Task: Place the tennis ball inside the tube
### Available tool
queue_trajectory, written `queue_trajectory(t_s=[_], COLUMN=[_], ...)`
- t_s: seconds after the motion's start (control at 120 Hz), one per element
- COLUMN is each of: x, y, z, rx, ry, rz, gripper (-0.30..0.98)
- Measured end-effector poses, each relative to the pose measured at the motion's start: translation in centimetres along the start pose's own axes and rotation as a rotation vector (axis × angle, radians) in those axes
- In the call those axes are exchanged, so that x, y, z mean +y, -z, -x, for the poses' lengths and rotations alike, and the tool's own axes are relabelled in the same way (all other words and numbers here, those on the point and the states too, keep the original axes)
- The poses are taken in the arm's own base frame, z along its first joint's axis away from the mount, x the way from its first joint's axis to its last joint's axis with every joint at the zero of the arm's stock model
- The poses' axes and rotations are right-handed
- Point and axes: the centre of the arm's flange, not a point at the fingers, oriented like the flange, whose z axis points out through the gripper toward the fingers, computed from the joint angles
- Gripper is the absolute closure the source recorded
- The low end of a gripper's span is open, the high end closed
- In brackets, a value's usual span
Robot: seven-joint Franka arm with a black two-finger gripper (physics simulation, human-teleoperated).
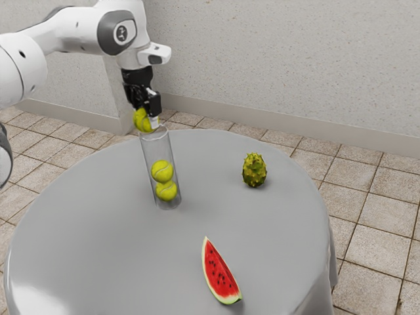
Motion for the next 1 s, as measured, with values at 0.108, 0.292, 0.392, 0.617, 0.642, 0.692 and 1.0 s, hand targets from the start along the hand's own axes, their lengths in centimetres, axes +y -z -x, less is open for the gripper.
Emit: queue_trajectory(t_s=[0.108,0.292,0.392,0.617,0.642,0.692,1.0], x=[-0.2,-0.2,-0.2,0.1,0.4,1.1,5.2], y=[-0.1,0.0,-0.1,0.4,0.5,0.8,4.9], z=[-0.4,-0.7,-0.8,0.0,0.6,2.2,9.0], rx=[0.018,0.037,0.041,0.047,0.042,0.028,0.014], ry=[0.006,0.014,0.017,0.022,0.023,0.025,0.063], rz=[-0.008,-0.014,-0.012,-0.01,-0.006,0.005,0.019], gripper=[0.33,0.25,0.16,0.05,0.05,0.04,0.01])
